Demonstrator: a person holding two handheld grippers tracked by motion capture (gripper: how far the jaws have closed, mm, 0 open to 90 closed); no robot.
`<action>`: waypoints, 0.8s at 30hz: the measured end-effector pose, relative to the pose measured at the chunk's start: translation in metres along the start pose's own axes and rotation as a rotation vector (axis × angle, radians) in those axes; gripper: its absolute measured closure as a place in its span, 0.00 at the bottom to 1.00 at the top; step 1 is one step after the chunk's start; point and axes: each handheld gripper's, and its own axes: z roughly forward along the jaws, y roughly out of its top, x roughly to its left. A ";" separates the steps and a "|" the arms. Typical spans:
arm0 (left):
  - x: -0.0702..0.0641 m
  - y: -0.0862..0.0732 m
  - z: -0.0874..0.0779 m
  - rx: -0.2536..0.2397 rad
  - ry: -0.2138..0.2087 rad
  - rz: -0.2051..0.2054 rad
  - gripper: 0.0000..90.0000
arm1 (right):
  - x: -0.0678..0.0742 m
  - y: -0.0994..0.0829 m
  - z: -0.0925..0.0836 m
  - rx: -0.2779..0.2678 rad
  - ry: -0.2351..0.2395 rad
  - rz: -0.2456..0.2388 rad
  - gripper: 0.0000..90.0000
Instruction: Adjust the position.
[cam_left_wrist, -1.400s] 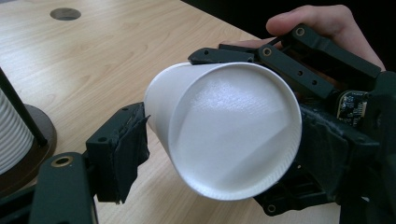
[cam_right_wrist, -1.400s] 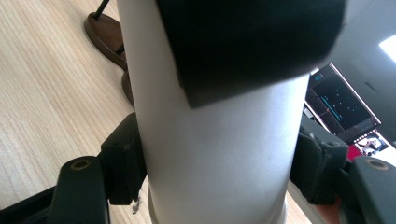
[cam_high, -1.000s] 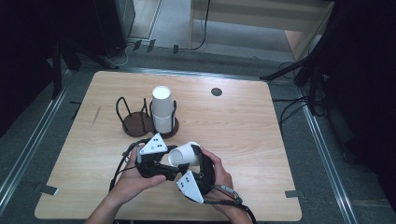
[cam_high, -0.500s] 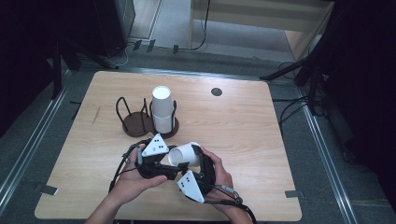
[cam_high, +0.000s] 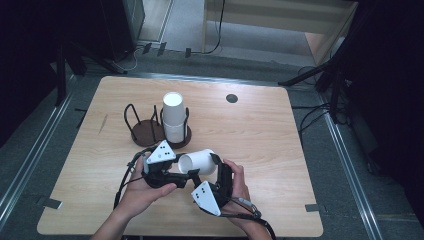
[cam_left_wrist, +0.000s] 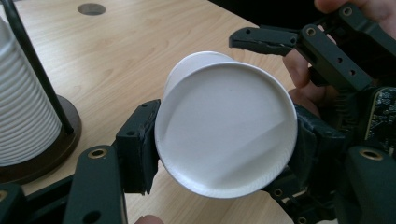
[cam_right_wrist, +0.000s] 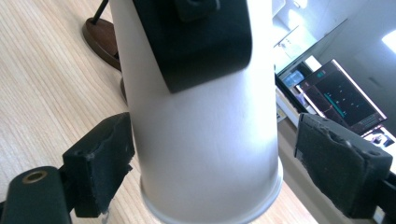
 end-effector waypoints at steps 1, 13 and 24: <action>0.001 0.000 -0.001 -0.013 0.006 0.006 0.39 | -0.001 0.001 -0.001 0.001 0.007 0.015 0.10; 0.007 -0.004 -0.006 -0.101 0.079 0.012 0.39 | -0.014 0.000 -0.004 0.009 -0.018 0.058 0.07; 0.009 -0.006 -0.011 -0.207 0.122 0.031 0.39 | -0.022 -0.001 -0.004 0.025 -0.044 0.110 0.07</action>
